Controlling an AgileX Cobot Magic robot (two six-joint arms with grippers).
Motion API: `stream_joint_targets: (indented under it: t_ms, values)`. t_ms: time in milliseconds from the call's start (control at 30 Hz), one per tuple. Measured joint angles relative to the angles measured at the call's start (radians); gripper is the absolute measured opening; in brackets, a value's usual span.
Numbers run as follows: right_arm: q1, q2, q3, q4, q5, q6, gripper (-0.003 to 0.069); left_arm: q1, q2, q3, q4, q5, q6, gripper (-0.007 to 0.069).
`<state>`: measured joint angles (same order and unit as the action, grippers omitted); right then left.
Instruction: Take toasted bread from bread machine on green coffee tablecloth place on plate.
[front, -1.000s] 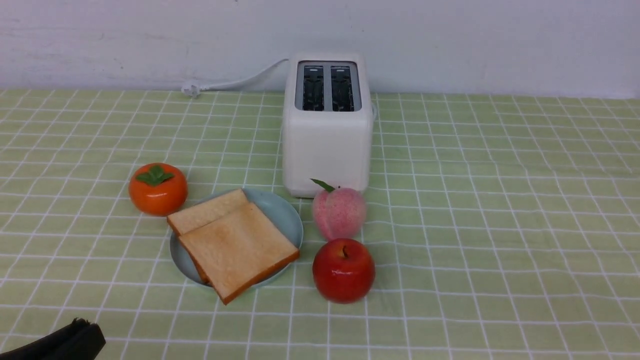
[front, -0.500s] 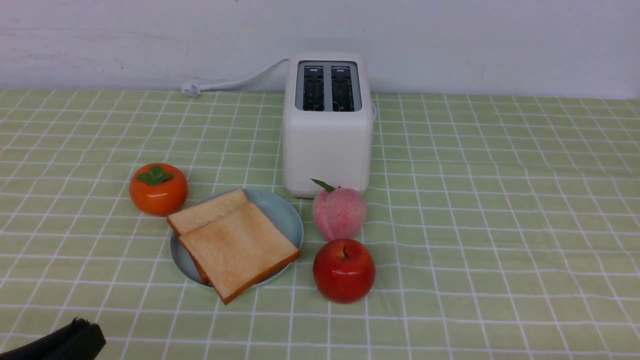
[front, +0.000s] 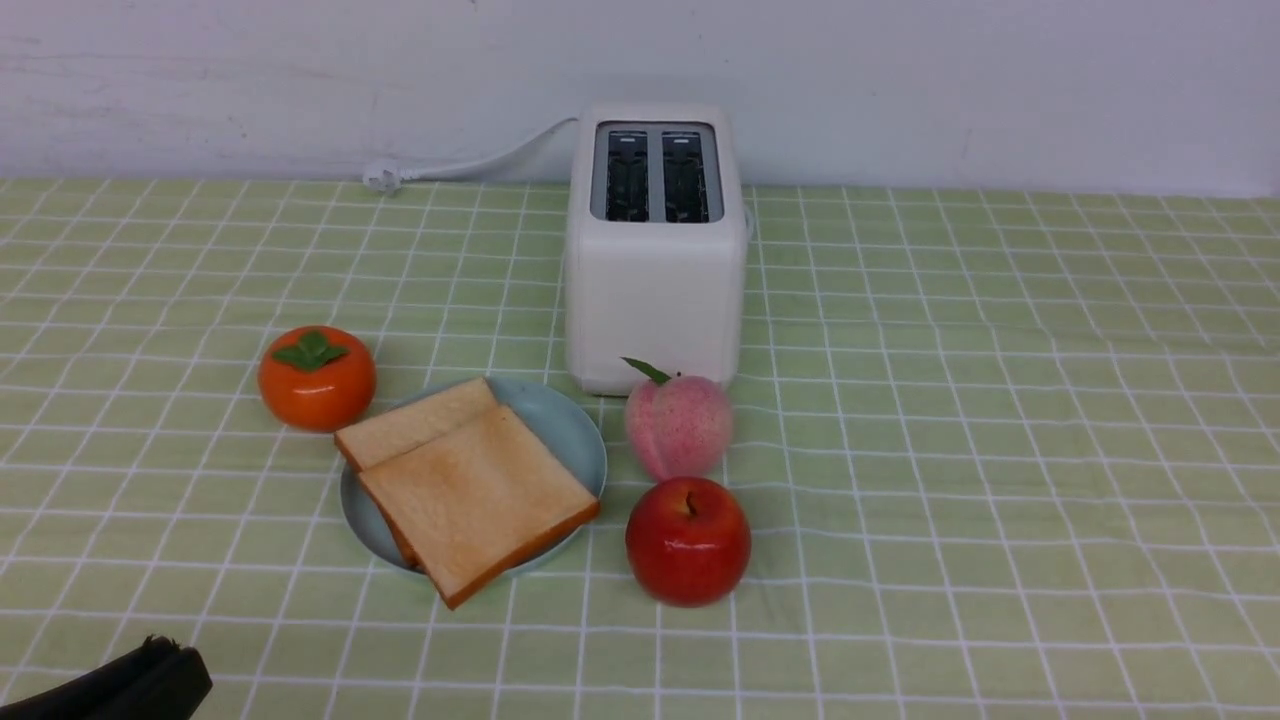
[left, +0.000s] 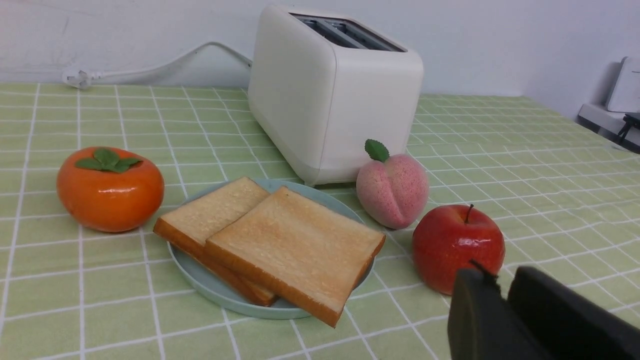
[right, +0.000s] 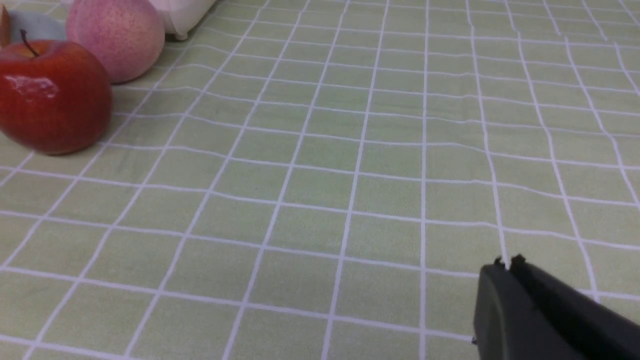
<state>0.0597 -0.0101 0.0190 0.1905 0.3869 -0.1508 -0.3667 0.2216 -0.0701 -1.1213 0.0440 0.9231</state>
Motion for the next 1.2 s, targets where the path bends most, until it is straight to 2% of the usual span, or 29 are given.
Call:
stream_joint_targets:
  t_ms: [700,833,867,900,933,967,1033,1100,1167,1200]
  values:
    - [0.000,0.000,0.000,0.000,0.000,0.001,0.0019,0.000,0.000,0.000,0.008,-0.036,-0.012,0.0110]
    - [0.000,0.000,0.000,0.000,0.000,0.001,0.0023,0.043,-0.001,0.000,0.198,-0.075,-0.160,0.0076]
    - [0.000,0.000,0.000,0.000,0.000,0.001,0.0023,0.055,-0.001,0.000,0.212,-0.075,-0.173,0.0066]
    - [0.000,0.000,0.000,0.000,0.000,0.001,0.0026,0.111,-0.007,-0.001,0.351,-0.059,-0.296,0.0021]
    - [0.000,0.000,0.000,0.000,0.000,0.001,0.0028,0.152,-0.015,-0.001,0.435,-0.037,-0.367,-0.0008]
    - [0.000,0.000,0.000,0.000,0.000,0.001,0.0029,0.160,-0.015,-0.001,0.452,-0.031,-0.382,-0.0013]
    - [0.000,0.000,0.000,0.000,0.000,0.001,0.0032,0.257,-0.050,-0.001,0.653,0.062,-0.559,-0.0013]
    - [0.000,0.000,0.000,-0.001,0.000,0.001,0.0032,0.318,-0.097,0.001,0.780,0.139,-0.686,-0.0013]
    - [0.000,0.000,0.000,-0.001,0.000,0.001,0.0032,0.350,-0.166,0.040,0.886,0.192,-0.824,-0.0013]
    - [0.000,0.000,0.000,-0.001,0.000,0.001,0.0032,0.352,-0.191,0.056,0.910,0.199,-0.848,-0.0013]
